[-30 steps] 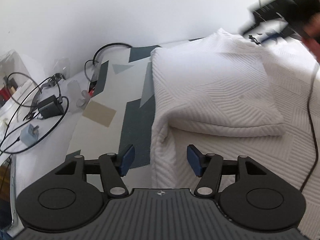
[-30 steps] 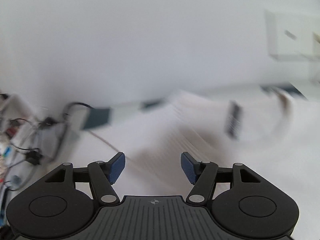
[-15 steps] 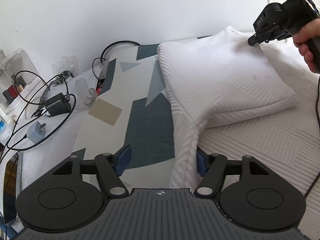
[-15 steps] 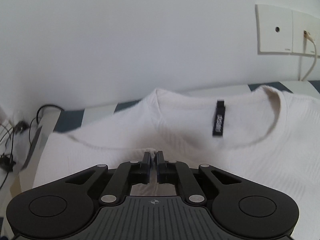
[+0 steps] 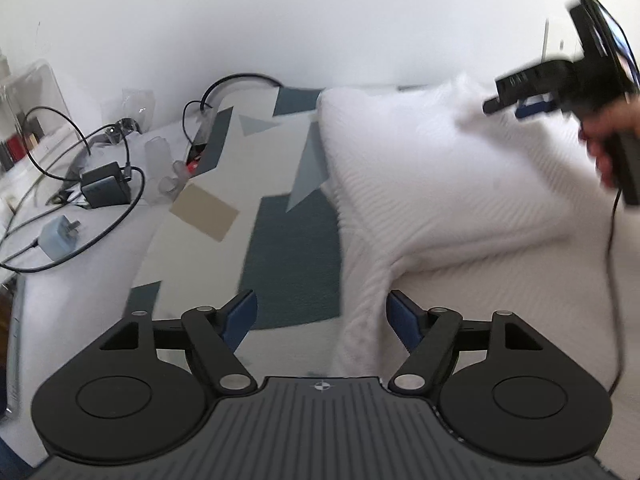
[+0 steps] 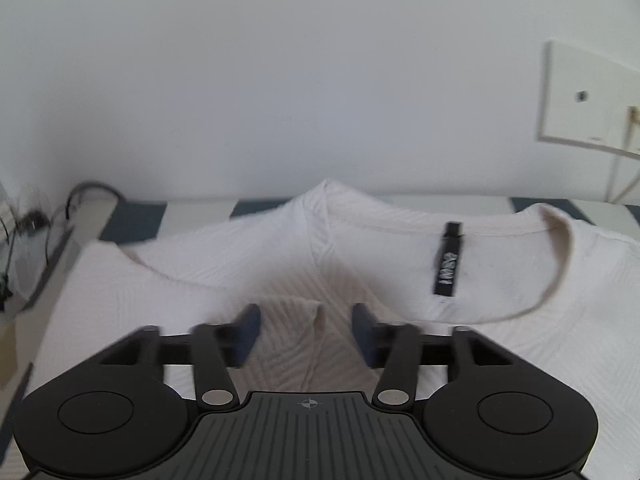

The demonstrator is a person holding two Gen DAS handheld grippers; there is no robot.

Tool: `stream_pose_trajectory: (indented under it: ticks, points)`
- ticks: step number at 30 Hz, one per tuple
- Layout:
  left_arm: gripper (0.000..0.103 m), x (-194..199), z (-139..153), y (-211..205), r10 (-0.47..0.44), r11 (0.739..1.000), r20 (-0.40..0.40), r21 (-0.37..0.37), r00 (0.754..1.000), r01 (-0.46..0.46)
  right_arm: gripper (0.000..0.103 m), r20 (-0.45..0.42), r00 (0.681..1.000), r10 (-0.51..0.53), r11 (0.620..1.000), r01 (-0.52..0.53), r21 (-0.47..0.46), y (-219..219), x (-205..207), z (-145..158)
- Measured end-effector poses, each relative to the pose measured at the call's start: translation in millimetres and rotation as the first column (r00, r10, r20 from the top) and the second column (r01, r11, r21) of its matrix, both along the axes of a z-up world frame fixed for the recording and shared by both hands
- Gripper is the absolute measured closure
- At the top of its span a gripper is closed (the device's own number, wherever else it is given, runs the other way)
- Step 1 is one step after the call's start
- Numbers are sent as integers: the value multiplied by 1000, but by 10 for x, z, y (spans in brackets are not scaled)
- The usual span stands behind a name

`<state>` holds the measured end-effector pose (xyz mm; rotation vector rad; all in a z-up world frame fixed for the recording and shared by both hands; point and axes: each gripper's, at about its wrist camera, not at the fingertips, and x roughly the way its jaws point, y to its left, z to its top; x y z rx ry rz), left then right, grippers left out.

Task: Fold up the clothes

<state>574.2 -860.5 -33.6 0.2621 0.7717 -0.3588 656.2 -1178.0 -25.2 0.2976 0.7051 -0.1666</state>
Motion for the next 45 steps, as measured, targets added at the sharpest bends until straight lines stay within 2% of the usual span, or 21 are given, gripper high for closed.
stream_pose_trajectory:
  ticks: [3, 5, 8, 12, 15, 19, 21, 25, 29, 31, 32, 33, 34, 35, 36, 38, 39, 40, 42, 44, 45]
  points:
    - [29, -59, 120, -156, -43, 998, 26, -37, 999, 44, 38, 29, 997, -65, 996, 63, 60, -90, -294, 70]
    - [24, -98, 192, -289, -80, 995, 44, -57, 996, 82, 23, 24, 998, -55, 994, 53, 101, -137, -510, 75]
    - [18, -142, 210, -605, -151, 986, 45, -59, 988, 153, 22, 0, 998, -66, 995, 66, 79, -221, -853, 121]
    - [18, -188, 146, -1110, -246, 966, 1, -76, 969, 245, 18, 8, 977, -214, 968, 211, 134, -639, -1415, 231]
    - [17, -207, 82, -1515, -303, 949, -44, -105, 952, 297, 16, 1, 940, -342, 928, 338, 156, -1066, -1903, 280]
    - [17, -217, -38, -2015, -338, 937, -113, -134, 934, 323, 16, -10, 851, -525, 835, 517, 187, -1671, -2661, 287]
    - [17, -232, -113, -2222, -336, 940, -135, -117, 932, 321, 17, 2, 782, -623, 762, 606, 227, -1946, -3072, 274]
    - [16, -262, -262, -2637, -328, 944, -178, -82, 928, 319, 17, -1, 617, -787, 589, 751, 299, -2523, -3778, 169]
    - [9, -305, -321, -2870, -298, 954, -179, -22, 938, 299, 18, -13, 528, -849, 487, 792, 369, -3095, -4035, -20]
    - [7, -307, -318, -2902, -287, 957, -182, -14, 940, 290, 24, -25, 539, -842, 482, 773, 412, -3301, -4003, -131]
    - [7, -309, -316, -2918, -282, 958, -184, -10, 942, 285, 44, -33, 548, -836, 482, 762, 433, -3397, -3977, -187]
    - [6, -309, -314, -2931, -276, 960, -186, -7, 943, 280, 60, -48, 576, -816, 503, 749, 431, -3454, -3927, -243]
    - [6, -303, -311, -2934, -269, 962, -192, -6, 944, 273, 86, -77, 595, -800, 522, 754, 399, -3466, -3887, -278]
    - [5, -297, -307, -2936, -264, 963, -196, -4, 944, 269, 91, -112, 604, -789, 536, 766, 356, -3466, -3858, -303]
    - [5, -289, -310, -2947, -260, 964, -199, -1, 945, 266, 91, -123, 588, -800, 523, 783, 337, -3466, -3893, -319]
    - [3, -278, -312, -2966, -257, 965, -201, 3, 945, 263, 91, -119, 529, -840, 471, 821, 322, -3467, -4026, -342]
    - [3, -269, -316, -2976, -254, 966, -204, 5, 946, 260, 91, -118, 517, -848, 455, 824, 338, -3484, -4096, -366]
    - [2, -261, -318, -2985, -250, 966, -207, 7, 946, 257, 88, -119, 520, -846, 452, 817, 359, -3510, -4124, -379]
    - [1, -244, -322, -3005, -243, 968, -215, 8, 946, 250, 77, -122, 534, -836, 454, 800, 393, -3564, -4138, -392]
    - [0, -236, -325, -3016, -235, 970, -220, 6, 947, 242, 52, -118, 527, -842, 443, 799, 407, -3633, -4105, -383]
    - [0, -233, -326, -3021, -232, 971, -222, 5, 947, 239, 48, -115, 521, -846, 437, 800, 412, -3669, -4084, -376]
